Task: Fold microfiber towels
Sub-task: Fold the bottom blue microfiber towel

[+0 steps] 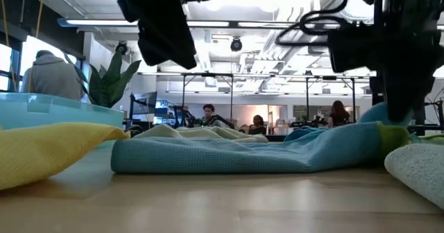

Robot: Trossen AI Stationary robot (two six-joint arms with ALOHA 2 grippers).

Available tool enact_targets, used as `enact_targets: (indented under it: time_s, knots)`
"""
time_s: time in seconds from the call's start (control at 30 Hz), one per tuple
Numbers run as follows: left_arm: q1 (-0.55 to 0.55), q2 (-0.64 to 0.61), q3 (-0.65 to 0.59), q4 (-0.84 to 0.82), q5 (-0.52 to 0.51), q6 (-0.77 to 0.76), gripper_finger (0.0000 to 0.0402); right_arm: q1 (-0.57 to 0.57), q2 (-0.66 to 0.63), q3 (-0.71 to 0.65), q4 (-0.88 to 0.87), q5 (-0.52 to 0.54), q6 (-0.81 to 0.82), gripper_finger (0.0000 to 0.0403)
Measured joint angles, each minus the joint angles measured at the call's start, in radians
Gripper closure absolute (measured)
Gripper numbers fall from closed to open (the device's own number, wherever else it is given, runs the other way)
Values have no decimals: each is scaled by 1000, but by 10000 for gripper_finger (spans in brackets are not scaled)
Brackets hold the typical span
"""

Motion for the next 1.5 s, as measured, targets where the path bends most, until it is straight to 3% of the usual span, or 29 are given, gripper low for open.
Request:
enact_targets:
  time_s: [0.23,0.4,0.63,0.87,1.07,1.33,1.5]
  knots:
    - [-32,29,0,38,-59,10,268,-3,-73,0,-18,-5,-50,296]
    - [-69,87,1,118,-63,101,230,4,-158,0,-24,21,-106,252]
    - [-124,181,-1,188,-174,166,214,77,-190,0,-23,201,-291,247]
    - [-165,260,0,224,-172,133,217,109,-176,0,0,341,-359,247]
    - [-189,301,2,170,-343,95,217,109,-175,0,10,349,-358,247]
    - [-177,305,6,105,-375,54,218,109,-175,0,19,337,-423,247]
    - [-146,303,6,39,-317,24,224,109,-175,0,48,336,-518,247]
